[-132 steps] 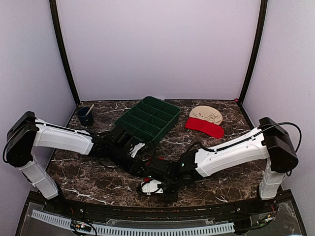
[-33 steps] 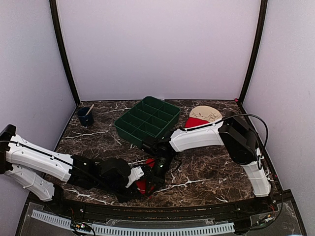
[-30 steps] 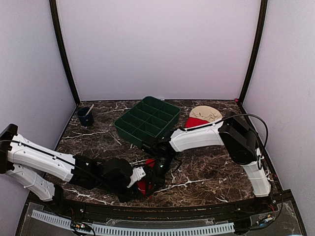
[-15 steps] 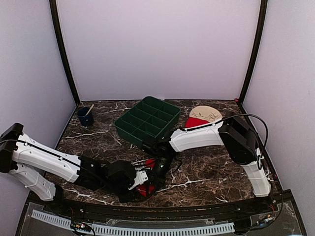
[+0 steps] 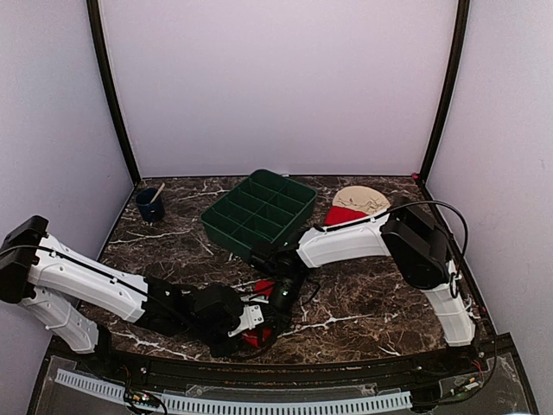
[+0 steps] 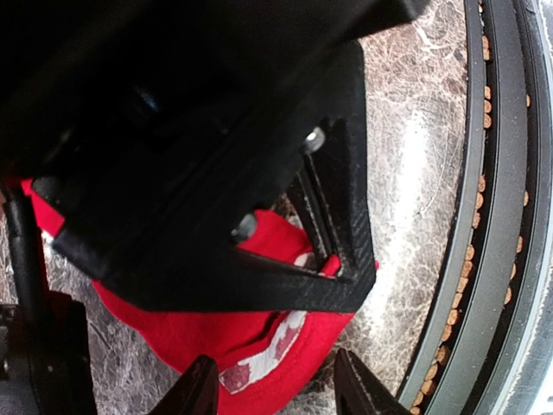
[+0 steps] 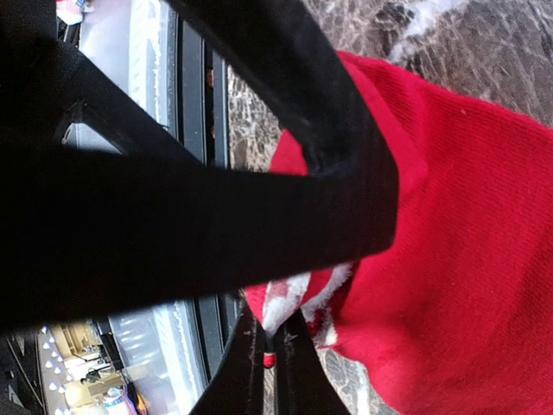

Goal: Roll the socks
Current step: Roll the sock at the center of the board.

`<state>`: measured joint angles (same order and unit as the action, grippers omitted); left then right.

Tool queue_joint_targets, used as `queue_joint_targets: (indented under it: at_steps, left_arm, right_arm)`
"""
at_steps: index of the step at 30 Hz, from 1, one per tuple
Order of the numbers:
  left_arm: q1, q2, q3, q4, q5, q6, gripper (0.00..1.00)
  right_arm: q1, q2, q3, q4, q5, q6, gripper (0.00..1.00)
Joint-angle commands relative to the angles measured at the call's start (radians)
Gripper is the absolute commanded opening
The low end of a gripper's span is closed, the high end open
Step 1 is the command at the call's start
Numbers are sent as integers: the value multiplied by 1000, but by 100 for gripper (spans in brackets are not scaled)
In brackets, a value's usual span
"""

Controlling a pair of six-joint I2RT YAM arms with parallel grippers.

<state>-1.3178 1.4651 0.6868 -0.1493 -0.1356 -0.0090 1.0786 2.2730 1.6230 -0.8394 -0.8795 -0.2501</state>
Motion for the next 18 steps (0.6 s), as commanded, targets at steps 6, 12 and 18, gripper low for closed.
queue_joint_targets:
  at_steps: [6,12,18]
  left_arm:
    - [-3,35,23,16,-12,40,48]
    - [-1,56,32,13,4,50,47]
    - [6,74,44,-3,23,40,39]
  right_arm:
    - [-5,6,15,-22,-31,-17,0]
    - [-5,9,17,-23,-30,-19,0]
    - [-5,10,20,-26,-28,-21,0]
